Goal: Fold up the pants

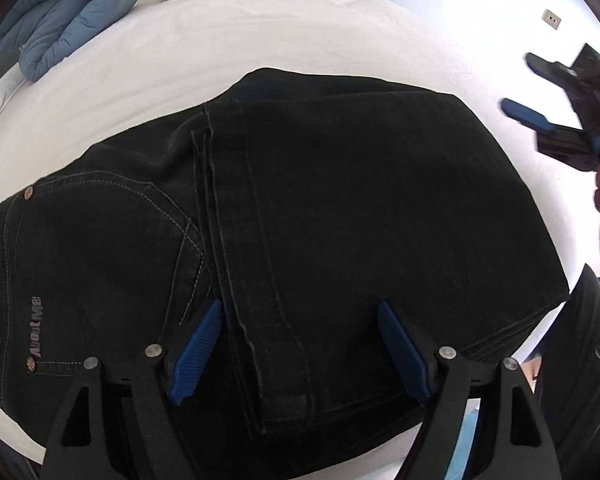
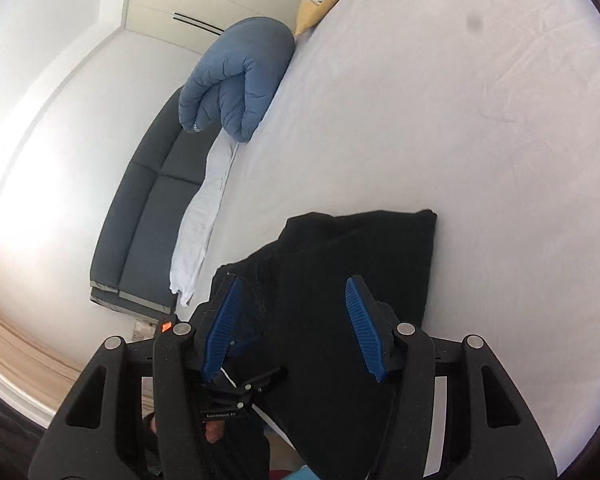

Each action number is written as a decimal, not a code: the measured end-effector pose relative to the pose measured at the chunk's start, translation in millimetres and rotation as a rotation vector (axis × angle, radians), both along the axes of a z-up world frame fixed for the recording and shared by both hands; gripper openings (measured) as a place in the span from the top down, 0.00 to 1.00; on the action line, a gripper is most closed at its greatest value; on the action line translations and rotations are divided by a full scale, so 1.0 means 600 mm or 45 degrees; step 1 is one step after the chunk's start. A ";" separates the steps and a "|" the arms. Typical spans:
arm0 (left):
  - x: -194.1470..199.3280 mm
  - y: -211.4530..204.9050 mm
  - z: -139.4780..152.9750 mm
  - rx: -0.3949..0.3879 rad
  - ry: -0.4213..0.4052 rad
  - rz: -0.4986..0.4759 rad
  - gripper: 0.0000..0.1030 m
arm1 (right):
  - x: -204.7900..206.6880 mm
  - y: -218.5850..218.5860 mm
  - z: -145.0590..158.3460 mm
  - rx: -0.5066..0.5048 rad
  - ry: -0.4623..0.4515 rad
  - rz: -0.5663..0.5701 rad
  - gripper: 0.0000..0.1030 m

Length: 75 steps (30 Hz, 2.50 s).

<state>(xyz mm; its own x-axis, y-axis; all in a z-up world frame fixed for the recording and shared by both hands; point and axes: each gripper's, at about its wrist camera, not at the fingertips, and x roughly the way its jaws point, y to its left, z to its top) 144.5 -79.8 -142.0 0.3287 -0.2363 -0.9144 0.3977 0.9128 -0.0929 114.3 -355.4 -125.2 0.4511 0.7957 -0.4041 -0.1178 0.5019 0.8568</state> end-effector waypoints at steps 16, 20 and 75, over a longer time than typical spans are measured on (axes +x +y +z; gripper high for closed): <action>-0.022 0.035 -0.007 0.006 -0.033 0.001 0.19 | -0.131 0.086 -0.101 -0.022 0.087 0.304 0.51; -0.050 0.039 -0.009 -0.010 -0.054 0.008 0.18 | -0.206 0.090 -0.100 -0.041 0.089 0.309 0.51; -0.105 0.617 -0.066 -1.366 0.059 1.284 0.70 | 0.101 0.432 -0.145 0.146 0.503 0.183 0.62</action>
